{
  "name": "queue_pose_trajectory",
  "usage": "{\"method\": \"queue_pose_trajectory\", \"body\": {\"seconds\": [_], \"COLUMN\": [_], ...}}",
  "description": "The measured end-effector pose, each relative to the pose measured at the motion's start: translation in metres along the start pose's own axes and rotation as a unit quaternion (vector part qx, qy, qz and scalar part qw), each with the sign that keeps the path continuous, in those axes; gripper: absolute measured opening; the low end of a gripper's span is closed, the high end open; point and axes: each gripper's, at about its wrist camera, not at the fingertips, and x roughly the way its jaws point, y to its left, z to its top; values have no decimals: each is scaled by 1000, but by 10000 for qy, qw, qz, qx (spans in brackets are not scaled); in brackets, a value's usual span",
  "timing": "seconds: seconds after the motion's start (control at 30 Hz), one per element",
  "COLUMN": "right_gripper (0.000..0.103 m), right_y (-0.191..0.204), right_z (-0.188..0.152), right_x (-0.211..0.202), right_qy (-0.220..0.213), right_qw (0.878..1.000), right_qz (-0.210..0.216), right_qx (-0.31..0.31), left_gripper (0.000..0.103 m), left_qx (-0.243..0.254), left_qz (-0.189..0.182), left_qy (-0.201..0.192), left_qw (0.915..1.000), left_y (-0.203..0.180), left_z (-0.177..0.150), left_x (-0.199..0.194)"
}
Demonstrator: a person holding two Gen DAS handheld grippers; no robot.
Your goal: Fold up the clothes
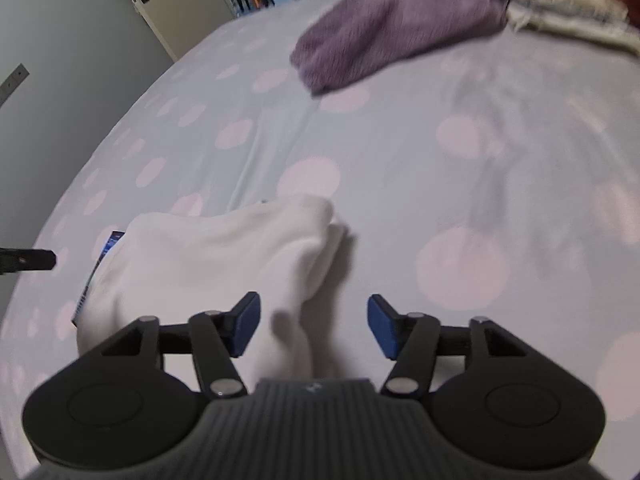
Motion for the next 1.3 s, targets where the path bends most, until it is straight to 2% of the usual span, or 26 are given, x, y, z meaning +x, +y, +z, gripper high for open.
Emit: {"method": "queue_pose_trajectory", "body": {"seconds": [0.07,0.27,0.57,0.73,0.8,1.07,1.3], "right_gripper": [67,82,92,96,96,96,96], "right_y": [3,9,12,27,34,54,64], "right_z": [-5,-29,-62,-77,-84,-101,-108], "right_x": [-19,-72,-133,-142,-141,-134,-132], "right_qy": [-142,-575,-933,-871,-798,-663,-609], "right_qw": [9997,9955,9906,9885,9879,9884,9886], "right_qz": [-157,-671,-968,-1149,-1204,-1061,-1012], "right_qx": [-130,-354,-274,-460,-564,-859,-936], "left_gripper": [50,50,51,52,55,57,58], "left_qx": [-5,-4,402,309,303,262,329], "left_qz": [-181,-133,317,567,657,919,923], "left_qy": [-94,-89,-49,-18,-21,122,141], "left_qw": [9998,9999,9987,9979,9974,9954,9951], "left_y": [-25,-83,-125,-132,-131,-125,-125], "left_z": [-12,-43,-75,-88,-94,-109,-112], "left_x": [-4,-6,-27,-34,-36,-34,-34]}}
